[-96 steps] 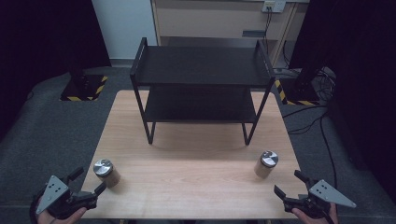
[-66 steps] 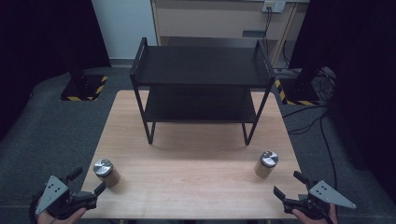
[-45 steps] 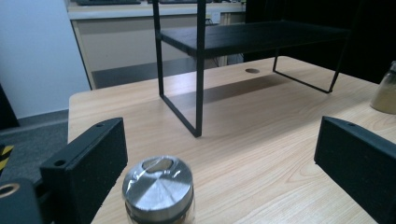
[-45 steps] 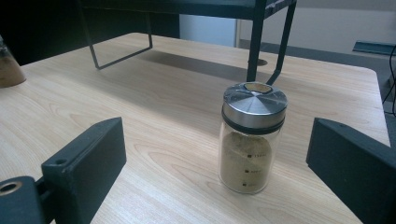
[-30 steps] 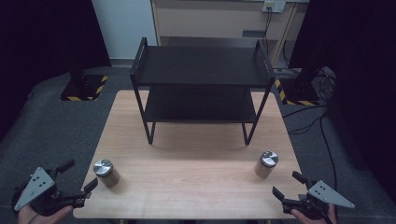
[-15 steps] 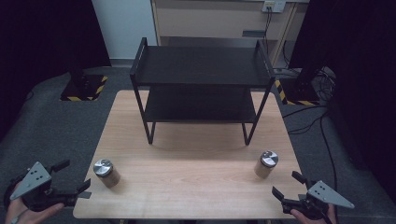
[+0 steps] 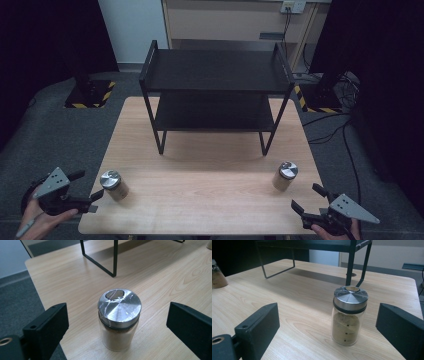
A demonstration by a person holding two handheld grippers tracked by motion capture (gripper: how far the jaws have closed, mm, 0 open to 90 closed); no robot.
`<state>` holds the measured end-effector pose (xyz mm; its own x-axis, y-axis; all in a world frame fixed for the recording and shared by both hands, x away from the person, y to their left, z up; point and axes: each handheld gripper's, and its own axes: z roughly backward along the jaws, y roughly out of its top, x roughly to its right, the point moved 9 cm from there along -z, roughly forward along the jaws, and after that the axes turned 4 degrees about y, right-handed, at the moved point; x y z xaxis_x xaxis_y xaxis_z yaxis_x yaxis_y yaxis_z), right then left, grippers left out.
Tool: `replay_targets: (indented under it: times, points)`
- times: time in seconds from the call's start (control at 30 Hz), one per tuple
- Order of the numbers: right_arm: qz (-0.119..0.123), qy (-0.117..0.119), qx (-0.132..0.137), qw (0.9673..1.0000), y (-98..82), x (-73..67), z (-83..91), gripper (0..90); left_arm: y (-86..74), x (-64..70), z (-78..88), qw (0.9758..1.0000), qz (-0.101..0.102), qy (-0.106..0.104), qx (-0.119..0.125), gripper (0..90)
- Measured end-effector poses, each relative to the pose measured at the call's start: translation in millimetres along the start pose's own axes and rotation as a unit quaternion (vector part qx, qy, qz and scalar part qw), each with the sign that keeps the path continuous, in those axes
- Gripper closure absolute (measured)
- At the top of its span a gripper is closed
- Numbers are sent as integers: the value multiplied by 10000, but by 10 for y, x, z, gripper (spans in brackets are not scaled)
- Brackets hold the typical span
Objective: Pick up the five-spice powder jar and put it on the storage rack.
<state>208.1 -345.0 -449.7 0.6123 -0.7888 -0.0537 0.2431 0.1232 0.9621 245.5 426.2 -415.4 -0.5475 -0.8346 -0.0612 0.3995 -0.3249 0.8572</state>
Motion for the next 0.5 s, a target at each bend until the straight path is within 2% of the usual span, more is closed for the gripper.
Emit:
replay_targets:
  times: [0.23, 0.43, 0.5]
  points:
    - [-1, 4, -3, 10000, -2, 2, 0, 55, -19, -31, -162, 9998, 38, -53, -180, 41]
    - [-7, 2, 3, 10000, -3, 2, 3, 55, -43, -34, -290, 9997, 86, -118, -176, 62]
    - [-8, 5, 0, 10000, -3, 2, 1, 55, -44, -29, -341, 9997, 45, -145, -190, 76]
